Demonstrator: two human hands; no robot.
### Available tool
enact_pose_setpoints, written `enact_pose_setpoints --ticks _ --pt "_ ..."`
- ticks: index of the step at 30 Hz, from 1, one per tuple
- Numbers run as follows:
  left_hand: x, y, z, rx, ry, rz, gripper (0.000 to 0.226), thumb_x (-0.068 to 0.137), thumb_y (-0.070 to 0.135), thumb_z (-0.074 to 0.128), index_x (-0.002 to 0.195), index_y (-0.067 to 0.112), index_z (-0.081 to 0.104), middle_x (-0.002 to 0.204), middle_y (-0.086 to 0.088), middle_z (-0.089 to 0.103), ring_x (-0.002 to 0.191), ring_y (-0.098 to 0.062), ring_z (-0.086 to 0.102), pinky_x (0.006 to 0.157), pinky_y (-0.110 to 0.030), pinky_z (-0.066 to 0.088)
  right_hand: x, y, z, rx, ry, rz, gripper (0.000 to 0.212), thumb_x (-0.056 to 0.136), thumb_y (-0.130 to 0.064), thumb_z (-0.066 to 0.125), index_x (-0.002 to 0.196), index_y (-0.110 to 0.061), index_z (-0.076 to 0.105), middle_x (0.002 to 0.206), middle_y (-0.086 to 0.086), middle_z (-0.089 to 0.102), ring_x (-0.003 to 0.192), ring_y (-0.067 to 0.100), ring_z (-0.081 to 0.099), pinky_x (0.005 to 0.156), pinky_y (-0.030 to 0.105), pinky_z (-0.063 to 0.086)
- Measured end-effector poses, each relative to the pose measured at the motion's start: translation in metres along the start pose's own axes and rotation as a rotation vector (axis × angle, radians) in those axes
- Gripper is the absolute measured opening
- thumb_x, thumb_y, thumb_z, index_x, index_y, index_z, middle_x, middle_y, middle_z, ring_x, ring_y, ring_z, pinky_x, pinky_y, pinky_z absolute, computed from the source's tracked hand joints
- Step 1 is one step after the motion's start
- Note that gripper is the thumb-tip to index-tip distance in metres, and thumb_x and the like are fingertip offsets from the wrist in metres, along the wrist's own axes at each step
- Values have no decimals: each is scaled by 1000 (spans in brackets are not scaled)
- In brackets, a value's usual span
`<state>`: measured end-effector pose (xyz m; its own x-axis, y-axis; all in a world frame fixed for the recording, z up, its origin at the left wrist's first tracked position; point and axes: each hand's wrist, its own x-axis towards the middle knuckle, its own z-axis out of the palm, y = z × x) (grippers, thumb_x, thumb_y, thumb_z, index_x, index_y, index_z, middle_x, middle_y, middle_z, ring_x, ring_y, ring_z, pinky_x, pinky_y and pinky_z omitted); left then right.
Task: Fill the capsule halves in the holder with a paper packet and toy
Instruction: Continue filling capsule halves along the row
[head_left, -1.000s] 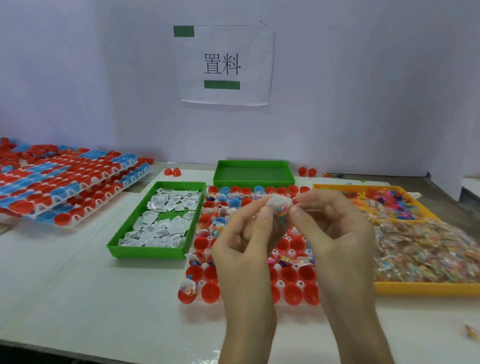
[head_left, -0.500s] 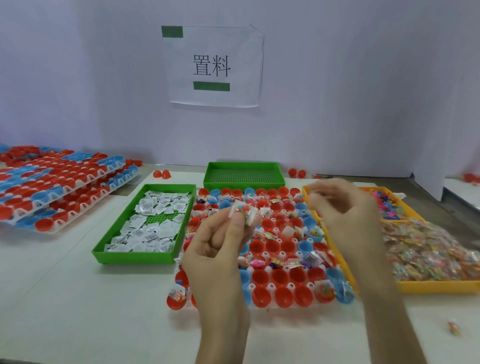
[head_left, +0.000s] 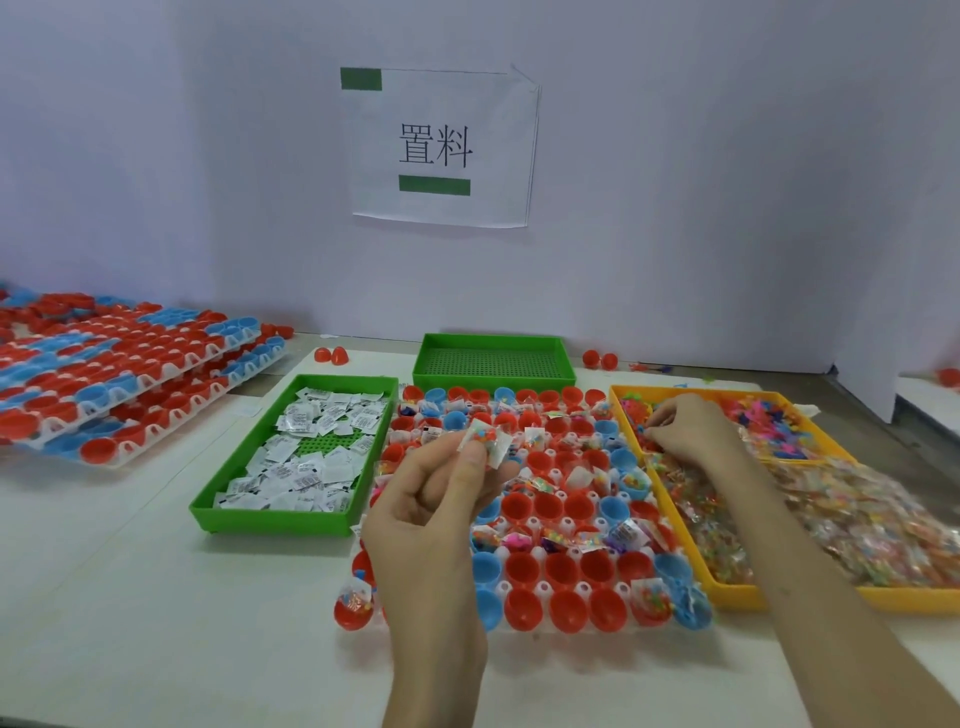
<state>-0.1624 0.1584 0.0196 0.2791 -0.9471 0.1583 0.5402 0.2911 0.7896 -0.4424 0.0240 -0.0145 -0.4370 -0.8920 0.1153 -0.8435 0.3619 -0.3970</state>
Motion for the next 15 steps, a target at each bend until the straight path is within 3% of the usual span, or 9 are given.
enact_pose_setpoints --ticks 4,8,12,15 --pt "1 0 -3 7 -4 -11 11 73 20 75 80 28 80 78 -7 77 72 -23 76 64 -18 57 -1 6 -5 -55 85 86 17 93 -16 63 85 -19 77 98 1 74 82 18 64 78 38 57" --pt "1 -3 -4 35 -19 -29 13 72 23 75 85 25 80 82 -8 78 72 -23 76 65 -19 57 1 12 -10 -75 286 77 16 89 -16 69 104 -21 73 107 4 71 100 26 63 99 46 45" --pt "1 -6 -5 46 -17 -50 13 75 20 75 86 22 80 81 -11 77 73 -24 76 65 -20 58 0 -2 -2 2 -14 -139 28 94 -21 66 122 -19 68 122 3 68 96 16 62 79 28 50" --pt "-2 -6 -4 52 -39 -53 13 75 20 74 87 23 80 81 -11 77 75 -25 76 66 -20 58 1 -6 1 -74 -33 -140 17 93 -19 66 109 -19 74 112 1 71 94 14 64 81 31 56"
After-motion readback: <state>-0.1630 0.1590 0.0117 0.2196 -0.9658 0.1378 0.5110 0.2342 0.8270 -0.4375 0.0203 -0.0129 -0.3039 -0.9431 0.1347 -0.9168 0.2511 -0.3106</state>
